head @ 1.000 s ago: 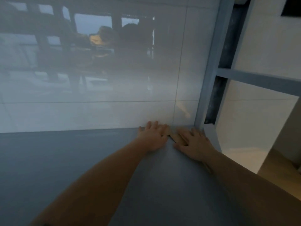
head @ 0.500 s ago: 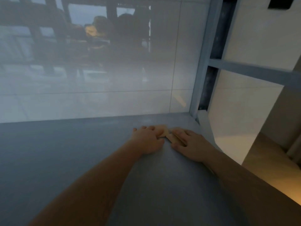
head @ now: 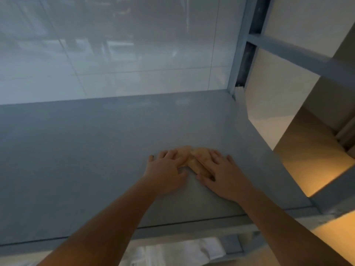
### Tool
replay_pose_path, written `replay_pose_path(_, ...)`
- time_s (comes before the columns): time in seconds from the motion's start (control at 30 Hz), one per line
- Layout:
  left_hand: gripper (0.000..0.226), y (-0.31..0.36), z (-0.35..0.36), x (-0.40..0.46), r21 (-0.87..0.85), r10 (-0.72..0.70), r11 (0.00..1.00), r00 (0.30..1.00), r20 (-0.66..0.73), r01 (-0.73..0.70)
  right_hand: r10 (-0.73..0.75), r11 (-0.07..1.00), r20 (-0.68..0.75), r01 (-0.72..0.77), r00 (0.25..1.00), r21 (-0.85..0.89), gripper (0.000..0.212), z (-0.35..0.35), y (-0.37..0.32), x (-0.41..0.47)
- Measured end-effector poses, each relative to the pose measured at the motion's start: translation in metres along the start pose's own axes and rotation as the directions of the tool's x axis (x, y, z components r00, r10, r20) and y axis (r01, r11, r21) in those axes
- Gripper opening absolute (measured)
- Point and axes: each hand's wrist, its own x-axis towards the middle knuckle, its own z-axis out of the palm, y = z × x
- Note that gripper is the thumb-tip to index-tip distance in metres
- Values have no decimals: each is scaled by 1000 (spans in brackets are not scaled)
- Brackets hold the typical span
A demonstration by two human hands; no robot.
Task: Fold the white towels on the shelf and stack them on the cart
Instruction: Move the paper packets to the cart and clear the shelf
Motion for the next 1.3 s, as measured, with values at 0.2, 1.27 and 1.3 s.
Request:
replay_pose_path(0.2, 70, 11, 16, -48, 14, -50, 999, 996, -76, 51, -99, 991, 70, 105, 993, -85, 78, -4, -5, -15)
replay_pose_path(1.27, 91, 89, 32, -80, -160, -81, 985, 989, -123, 61, 179, 984, -295, -172, 939, 49, 21, -42, 12, -87)
replay_pose_path(1.3, 90, 91, 32, -78, -136, -60, 990, 992, -114, 44, 172, 985, -305, -163, 937, 53, 21, -42, 12, -87)
